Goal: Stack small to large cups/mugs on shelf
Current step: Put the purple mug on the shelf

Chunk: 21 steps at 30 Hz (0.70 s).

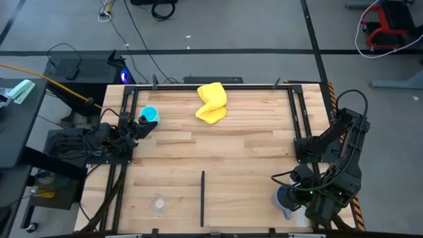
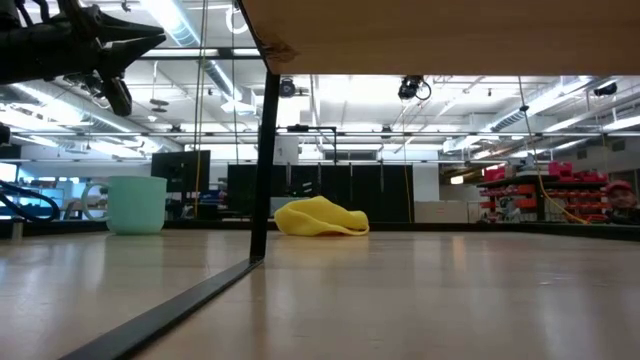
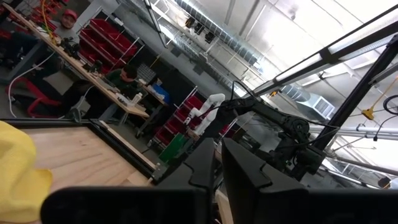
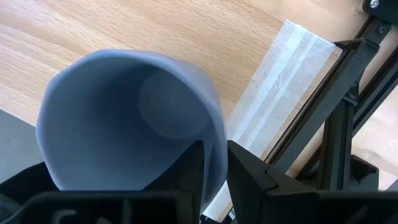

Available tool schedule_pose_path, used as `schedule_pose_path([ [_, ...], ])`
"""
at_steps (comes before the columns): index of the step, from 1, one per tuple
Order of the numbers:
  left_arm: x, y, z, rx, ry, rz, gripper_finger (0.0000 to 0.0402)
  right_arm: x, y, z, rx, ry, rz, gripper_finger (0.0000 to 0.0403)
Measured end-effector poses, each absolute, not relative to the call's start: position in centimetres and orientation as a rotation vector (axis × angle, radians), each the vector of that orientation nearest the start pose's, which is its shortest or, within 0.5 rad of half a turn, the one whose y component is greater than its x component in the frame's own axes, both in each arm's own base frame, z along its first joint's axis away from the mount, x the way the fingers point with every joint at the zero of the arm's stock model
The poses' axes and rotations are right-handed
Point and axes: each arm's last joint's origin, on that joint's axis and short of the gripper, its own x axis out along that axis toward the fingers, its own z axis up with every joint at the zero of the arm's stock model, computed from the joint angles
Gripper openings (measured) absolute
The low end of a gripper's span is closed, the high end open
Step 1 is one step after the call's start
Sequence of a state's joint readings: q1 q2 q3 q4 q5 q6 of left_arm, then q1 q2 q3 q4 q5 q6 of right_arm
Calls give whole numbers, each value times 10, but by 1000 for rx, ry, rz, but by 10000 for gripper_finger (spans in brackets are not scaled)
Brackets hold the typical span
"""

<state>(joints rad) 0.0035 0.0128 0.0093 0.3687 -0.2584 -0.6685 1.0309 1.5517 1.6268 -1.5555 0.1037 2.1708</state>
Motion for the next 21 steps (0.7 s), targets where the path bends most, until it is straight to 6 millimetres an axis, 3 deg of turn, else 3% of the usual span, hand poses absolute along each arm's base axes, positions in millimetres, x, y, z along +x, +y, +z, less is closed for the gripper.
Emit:
schedule_pose_path([
  [11,91,8,200,-704,-437,128,39,137,224,367,1002,1275,-761,72],
  [21,91,8,200,-705,-437,128,44,136,223,371,1019,1304,-750,72],
])
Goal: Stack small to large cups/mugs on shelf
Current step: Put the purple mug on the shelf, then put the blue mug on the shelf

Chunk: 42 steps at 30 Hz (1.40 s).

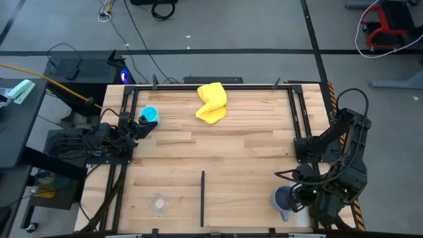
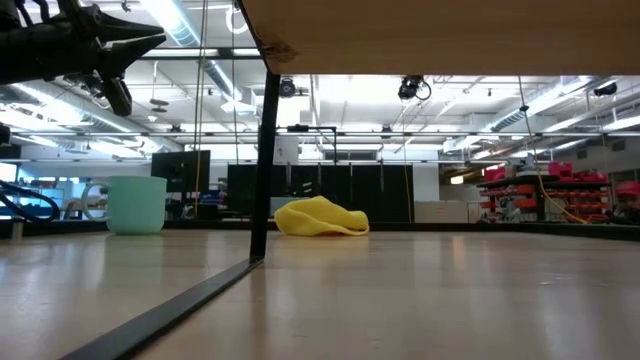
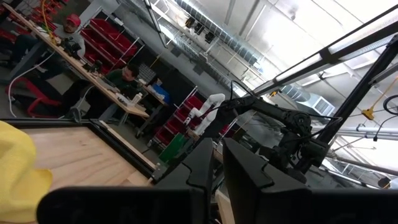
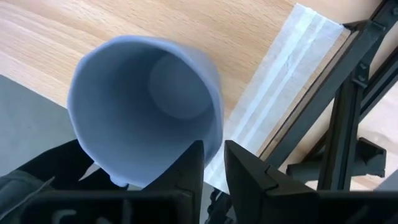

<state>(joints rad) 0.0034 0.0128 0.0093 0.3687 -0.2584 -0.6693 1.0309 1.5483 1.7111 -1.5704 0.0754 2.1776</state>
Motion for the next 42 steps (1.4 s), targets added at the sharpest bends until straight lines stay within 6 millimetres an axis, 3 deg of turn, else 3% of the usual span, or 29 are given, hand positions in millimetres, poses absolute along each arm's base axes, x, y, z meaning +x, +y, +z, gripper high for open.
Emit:
schedule_pose_path([
  [11,91,8,200,-712,-438,126,46,125,201,392,1133,1242,-711,72],
  [18,91,8,200,-707,-438,127,45,129,164,414,1136,812,-627,71],
  [23,90,8,200,-699,-443,146,39,137,122,432,1012,483,-635,71],
  [27,90,9,202,-665,-465,181,42,139,87,442,909,341,-715,71],
  [34,83,10,215,-462,-595,235,43,146,44,452,793,235,-870,71],
  [38,76,12,224,-403,-678,336,35,158,35,456,704,242,-863,71],
  [42,72,15,243,-358,-582,474,33,169,31,457,603,307,-826,71],
])
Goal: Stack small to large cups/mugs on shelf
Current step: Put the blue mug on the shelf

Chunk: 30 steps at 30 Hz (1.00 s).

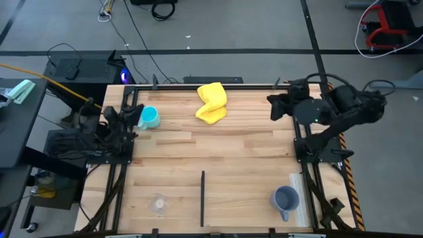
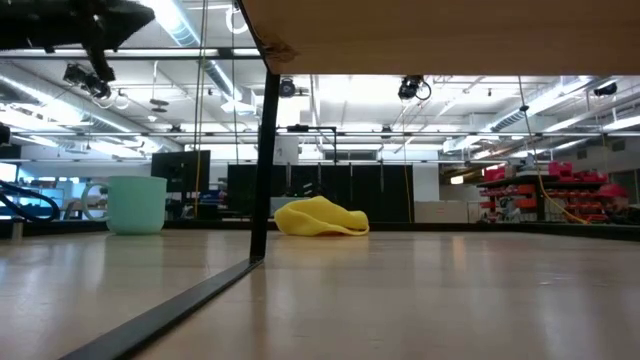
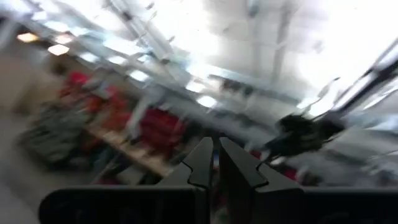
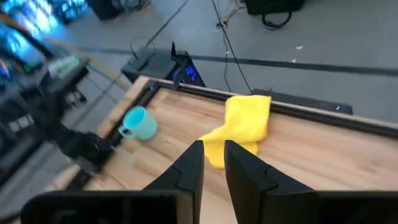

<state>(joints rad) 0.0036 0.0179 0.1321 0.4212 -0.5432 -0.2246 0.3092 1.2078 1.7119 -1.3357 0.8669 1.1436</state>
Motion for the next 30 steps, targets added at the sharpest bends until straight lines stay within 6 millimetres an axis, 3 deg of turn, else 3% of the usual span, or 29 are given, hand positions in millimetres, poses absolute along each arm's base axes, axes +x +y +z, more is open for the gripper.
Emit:
schedule_pose_path([
  [6,61,21,269,-448,-126,781,39,173,23,454,561,391,-816,71],
  [12,48,23,315,-428,206,1004,31,172,21,453,542,450,-792,71],
  [18,62,31,348,-394,534,1180,27,171,21,450,540,490,-781,71],
  [25,93,53,345,-496,769,1090,36,172,24,445,540,559,-739,71],
  [30,114,88,344,-586,729,878,29,173,30,442,518,593,-695,71],
])
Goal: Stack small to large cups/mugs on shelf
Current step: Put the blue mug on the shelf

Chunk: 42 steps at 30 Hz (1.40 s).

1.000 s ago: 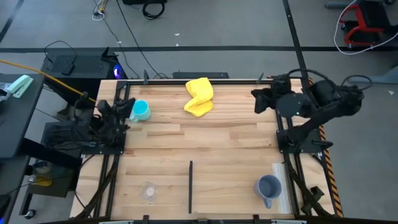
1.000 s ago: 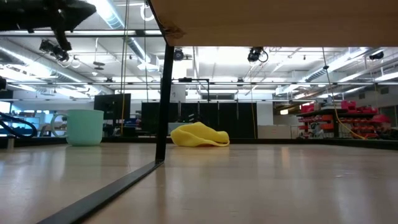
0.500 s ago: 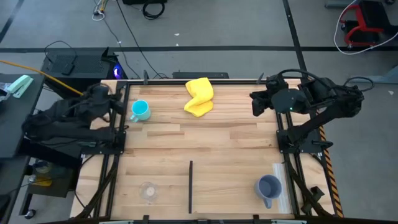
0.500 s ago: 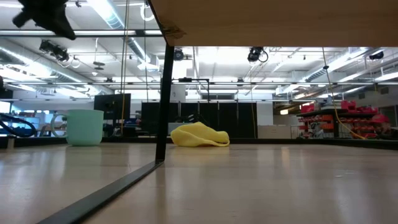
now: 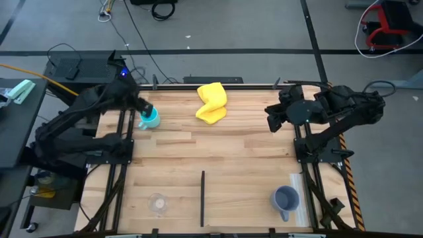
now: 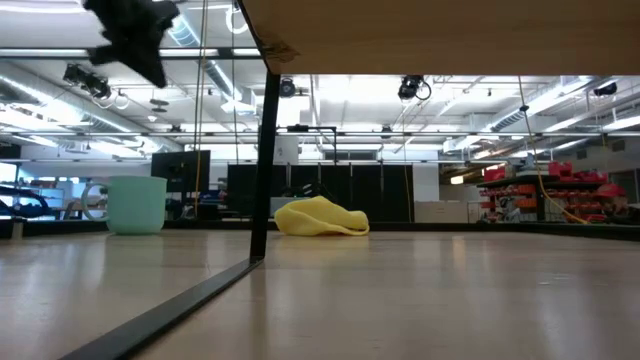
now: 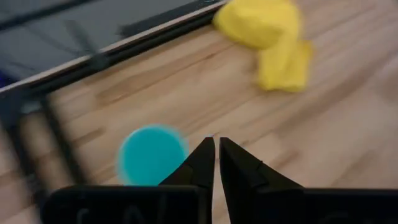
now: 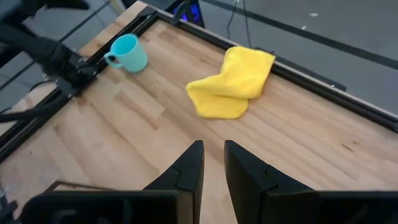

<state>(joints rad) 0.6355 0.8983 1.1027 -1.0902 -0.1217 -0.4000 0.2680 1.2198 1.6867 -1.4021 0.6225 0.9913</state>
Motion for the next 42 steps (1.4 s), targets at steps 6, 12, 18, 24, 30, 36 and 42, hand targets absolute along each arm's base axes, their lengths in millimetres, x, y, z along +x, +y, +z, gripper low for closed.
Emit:
schedule_pose_path([
  [6,102,145,322,-769,835,939,29,171,42,442,528,614,-622,71],
  [12,102,183,280,-902,1138,872,61,168,49,442,520,621,-586,71],
  [18,112,202,251,-955,1294,810,104,168,49,442,517,626,-590,71],
  [24,116,210,245,-946,1285,837,138,168,49,441,517,626,-590,71],
  [30,116,212,245,-929,1270,863,160,168,49,441,516,626,-590,71],
  [36,122,206,237,-858,1333,896,160,168,49,441,517,626,-590,71],
  [42,123,206,234,-858,1325,944,154,168,49,441,517,626,-590,71],
])
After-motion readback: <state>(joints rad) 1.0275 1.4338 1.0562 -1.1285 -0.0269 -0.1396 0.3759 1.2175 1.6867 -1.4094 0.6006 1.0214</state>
